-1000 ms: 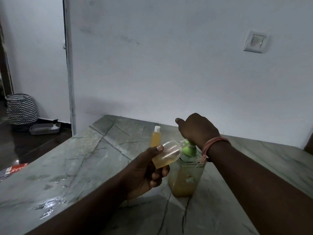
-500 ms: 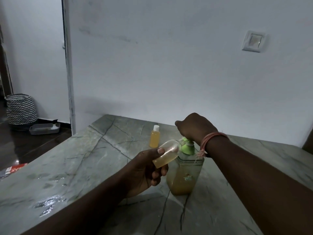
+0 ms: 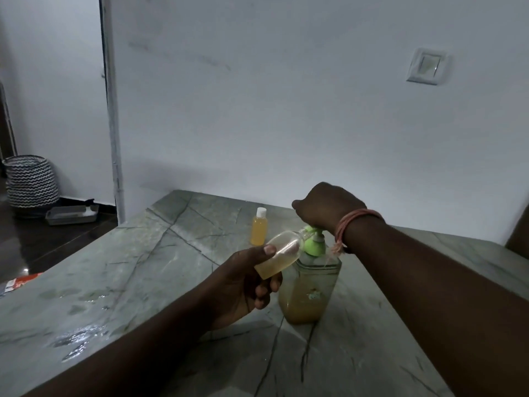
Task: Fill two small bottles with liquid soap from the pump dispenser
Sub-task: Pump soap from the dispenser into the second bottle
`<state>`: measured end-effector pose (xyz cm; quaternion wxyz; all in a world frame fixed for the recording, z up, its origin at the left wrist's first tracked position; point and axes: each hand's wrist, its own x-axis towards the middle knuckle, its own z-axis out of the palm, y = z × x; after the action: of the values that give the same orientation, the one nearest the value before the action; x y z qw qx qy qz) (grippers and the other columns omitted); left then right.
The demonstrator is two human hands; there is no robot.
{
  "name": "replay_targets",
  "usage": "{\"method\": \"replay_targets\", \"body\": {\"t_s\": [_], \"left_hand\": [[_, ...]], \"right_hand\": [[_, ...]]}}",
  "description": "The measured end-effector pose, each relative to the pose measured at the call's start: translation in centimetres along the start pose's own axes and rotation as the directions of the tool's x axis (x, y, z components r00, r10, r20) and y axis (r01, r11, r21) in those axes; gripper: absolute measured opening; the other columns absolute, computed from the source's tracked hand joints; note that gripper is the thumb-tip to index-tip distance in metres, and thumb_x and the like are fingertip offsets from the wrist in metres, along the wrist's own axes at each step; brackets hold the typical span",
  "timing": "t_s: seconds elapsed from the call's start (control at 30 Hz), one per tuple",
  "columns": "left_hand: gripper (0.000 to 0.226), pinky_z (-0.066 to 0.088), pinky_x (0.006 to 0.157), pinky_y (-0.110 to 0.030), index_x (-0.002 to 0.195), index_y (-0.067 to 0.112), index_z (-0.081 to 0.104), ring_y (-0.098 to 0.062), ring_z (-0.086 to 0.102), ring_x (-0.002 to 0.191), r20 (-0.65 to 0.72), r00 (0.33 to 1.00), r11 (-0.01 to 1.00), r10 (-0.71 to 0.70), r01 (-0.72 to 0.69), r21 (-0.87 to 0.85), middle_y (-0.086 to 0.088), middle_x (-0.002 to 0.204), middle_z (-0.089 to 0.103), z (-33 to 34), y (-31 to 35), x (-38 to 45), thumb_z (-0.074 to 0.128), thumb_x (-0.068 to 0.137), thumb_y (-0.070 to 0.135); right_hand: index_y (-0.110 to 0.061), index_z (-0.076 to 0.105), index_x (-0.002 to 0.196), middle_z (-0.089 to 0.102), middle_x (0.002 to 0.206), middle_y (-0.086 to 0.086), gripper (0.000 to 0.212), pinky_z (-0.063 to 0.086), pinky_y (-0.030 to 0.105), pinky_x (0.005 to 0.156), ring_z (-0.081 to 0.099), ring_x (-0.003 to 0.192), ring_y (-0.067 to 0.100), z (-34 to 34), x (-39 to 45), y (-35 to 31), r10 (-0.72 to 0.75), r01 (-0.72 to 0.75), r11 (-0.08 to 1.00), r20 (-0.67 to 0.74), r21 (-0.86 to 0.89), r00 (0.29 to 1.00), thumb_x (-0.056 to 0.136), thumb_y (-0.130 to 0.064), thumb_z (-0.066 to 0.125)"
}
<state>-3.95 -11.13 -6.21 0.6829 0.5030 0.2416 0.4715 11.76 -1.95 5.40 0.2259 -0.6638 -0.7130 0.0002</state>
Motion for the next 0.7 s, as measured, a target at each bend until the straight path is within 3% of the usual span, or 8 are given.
{"method": "replay_targets", "body": {"t_s": [0.2,0.37,0.53,0.63,0.7], "left_hand": [[0.065,0.043,0.044,-0.019,0.130,0.006,0.053,-0.007,0.047,0.048,0.009,1.000,1.000,0.020,-0.020,-0.004,-0.008,0.069,0.057,-0.4,-0.1,0.2,0.068,0.078,0.042],[0.064,0.042,0.044,-0.019,0.128,0.007,0.055,-0.008,0.046,0.048,-0.007,1.000,1.000,0.019,-0.019,0.009,-0.008,0.068,0.057,-0.1,0.0,0.2,0.069,0.076,0.043],[0.058,0.042,0.044,-0.019,0.124,0.010,0.062,-0.008,0.045,0.049,-0.016,0.999,1.000,0.029,-0.029,-0.005,-0.008,0.069,0.056,-0.1,-0.1,0.0,0.070,0.077,0.043],[0.055,0.042,0.043,-0.019,0.123,0.011,0.064,-0.008,0.044,0.047,-0.006,1.000,1.000,0.027,-0.027,-0.001,-0.009,0.069,0.055,0.0,0.1,0.2,0.069,0.078,0.043],[0.059,0.042,0.043,-0.019,0.126,0.010,0.061,-0.007,0.044,0.047,-0.022,0.999,1.000,0.026,-0.026,-0.003,-0.008,0.069,0.055,-0.2,0.0,0.1,0.069,0.078,0.044]], "right_hand": [[-0.015,0.049,0.062,0.054,0.066,0.004,0.034,0.039,0.030,0.061,0.055,0.066,0.028,1.2,-0.1,0.7,0.069,-0.058,0.965,-0.035,0.257,0.997,0.083,-0.041,0.051],[-0.016,0.051,0.065,0.061,0.074,0.007,0.035,0.045,0.032,0.068,0.061,0.075,0.030,0.8,-0.4,0.5,0.064,-0.058,0.978,-0.019,0.203,0.998,0.084,-0.046,0.049],[-0.017,0.049,0.070,0.052,0.073,0.003,0.037,0.042,0.032,0.069,0.055,0.076,0.028,-0.1,-0.6,0.0,-0.060,0.059,0.998,-0.090,-0.011,0.994,0.090,-0.049,0.048],[-0.016,0.048,0.065,0.054,0.069,0.004,0.038,0.043,0.033,0.068,0.057,0.074,0.029,0.5,-0.6,0.4,-0.018,0.027,0.995,-0.093,0.092,0.995,0.088,-0.046,0.049],[-0.016,0.049,0.062,0.056,0.067,0.004,0.035,0.044,0.032,0.066,0.058,0.069,0.029,0.7,-0.6,0.2,-0.011,0.015,0.998,-0.055,0.068,0.998,0.085,-0.042,0.052]]}}
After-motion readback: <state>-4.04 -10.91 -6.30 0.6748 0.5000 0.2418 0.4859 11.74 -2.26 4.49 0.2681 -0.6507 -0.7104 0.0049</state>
